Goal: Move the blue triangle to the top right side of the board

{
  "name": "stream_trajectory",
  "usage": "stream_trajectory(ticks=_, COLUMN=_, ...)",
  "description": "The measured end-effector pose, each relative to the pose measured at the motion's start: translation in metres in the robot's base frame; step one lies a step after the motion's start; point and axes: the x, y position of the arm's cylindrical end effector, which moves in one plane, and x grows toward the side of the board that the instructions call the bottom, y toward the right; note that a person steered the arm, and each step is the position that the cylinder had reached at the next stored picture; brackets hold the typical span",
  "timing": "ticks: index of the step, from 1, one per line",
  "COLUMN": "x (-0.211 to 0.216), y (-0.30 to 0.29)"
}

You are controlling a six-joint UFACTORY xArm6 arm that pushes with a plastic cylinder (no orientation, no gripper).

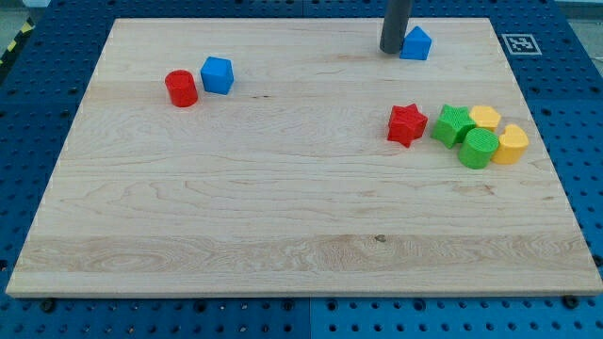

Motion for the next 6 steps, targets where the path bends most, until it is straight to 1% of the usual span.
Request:
stream_trajectory(ticks=2, x=-0.002, y=0.070)
stream_trajectory(ticks=3, x=0.003, y=0.073)
stream_trajectory(ticks=4, x=0.027, y=0.076)
stream_trajectory(ticks=5, x=0.041, y=0.085)
stream_trajectory(ticks=6, x=0.035, y=0.085)
